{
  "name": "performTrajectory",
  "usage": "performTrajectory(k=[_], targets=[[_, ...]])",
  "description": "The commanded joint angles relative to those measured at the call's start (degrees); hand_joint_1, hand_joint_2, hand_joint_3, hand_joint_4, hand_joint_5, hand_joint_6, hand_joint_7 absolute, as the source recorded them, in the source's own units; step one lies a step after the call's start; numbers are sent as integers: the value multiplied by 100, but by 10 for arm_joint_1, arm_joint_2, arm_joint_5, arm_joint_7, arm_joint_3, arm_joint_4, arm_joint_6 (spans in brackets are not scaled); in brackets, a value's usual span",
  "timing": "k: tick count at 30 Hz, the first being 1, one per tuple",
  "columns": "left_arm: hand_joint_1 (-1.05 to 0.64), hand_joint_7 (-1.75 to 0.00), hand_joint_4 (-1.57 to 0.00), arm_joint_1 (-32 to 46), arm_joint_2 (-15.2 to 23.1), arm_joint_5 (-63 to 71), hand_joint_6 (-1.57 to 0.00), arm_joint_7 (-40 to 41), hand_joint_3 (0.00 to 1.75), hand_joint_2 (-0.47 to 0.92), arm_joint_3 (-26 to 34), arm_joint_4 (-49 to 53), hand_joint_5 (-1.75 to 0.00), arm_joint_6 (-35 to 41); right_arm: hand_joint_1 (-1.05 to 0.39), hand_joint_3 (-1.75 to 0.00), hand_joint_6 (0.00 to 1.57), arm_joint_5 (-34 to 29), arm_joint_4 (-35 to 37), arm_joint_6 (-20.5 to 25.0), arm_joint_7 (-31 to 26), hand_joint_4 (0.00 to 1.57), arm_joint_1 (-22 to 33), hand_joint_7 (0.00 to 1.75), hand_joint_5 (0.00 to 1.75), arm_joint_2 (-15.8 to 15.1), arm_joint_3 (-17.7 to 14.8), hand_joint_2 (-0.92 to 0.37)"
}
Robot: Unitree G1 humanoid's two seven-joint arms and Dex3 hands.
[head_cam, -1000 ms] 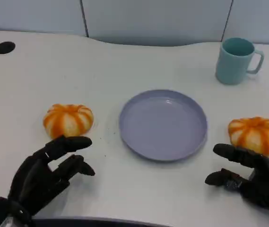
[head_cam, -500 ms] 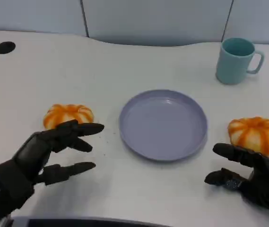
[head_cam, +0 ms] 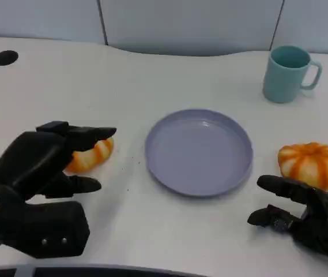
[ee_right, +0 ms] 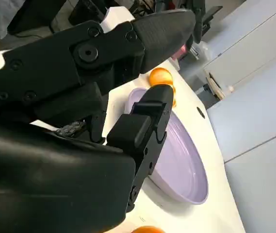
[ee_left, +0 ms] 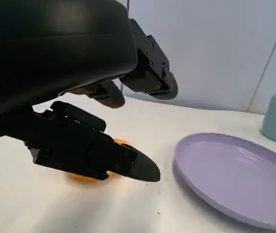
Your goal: Grasp the bread from the table and place it into the plate.
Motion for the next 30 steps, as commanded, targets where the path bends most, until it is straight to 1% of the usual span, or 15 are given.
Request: performTrajectory(k=[1, 3, 5, 9, 12, 16, 24, 27, 30], targets=[[-64, 0, -25, -29, 24, 44, -34, 1, 0, 90, -22, -24, -21, 56, -34, -3, 99, -4, 1, 4, -6, 70, 9, 8, 90, -7, 0, -92], [-66, 0, -23, -38, 29, 64, -31, -12, 0, 91, -35, -32, -18, 89, -35, -3, 99, -3, 2, 2, -4, 70, 9, 8, 90, -7, 0, -92], [-69, 0, -18, -53, 32, 81, -25, -28, 2, 92, -50, -30, -13, 119, -35, -3, 98, -3, 1, 1, -2, 70, 11, 7, 90, -7, 1, -92], [-70, 0, -14, -68, 39, 90, -21, -38, 2, 92, -70, -28, -10, 147, -35, -4, 98, -5, 6, -5, 0, 71, 10, 7, 91, -8, 1, -92], [-72, 0, -9, -114, 38, 95, -16, -56, 1, 92, -96, 24, -7, 168, -35, -4, 98, -4, 3, -8, 2, 70, 11, 7, 90, -7, 2, -92], [-73, 0, -6, -162, 39, 90, -15, -68, 1, 91, -125, 89, -5, 171, -33, -5, 98, -6, 2, -11, -1, 70, 12, 6, 91, -7, 3, -92], [-73, 0, -6, -172, 46, 79, -15, -63, 0, 91, -140, 103, -4, 173, -33, -6, 98, -5, 3, -12, 0, 69, 12, 6, 91, -7, 3, -92], [-72, 0, -3, -268, -3, 89, -14, -81, 0, 88, -176, 260, -3, 212, -33, -6, 98, -6, 10, -16, 0, 69, 11, 6, 90, -8, 2, -92], [-71, 0, -2, -303, -18, 89, -13, -63, 0, 87, -196, 322, -2, 219, -34, -5, 98, -5, 5, -11, 0, 70, 12, 6, 90, -8, 3, -92]])
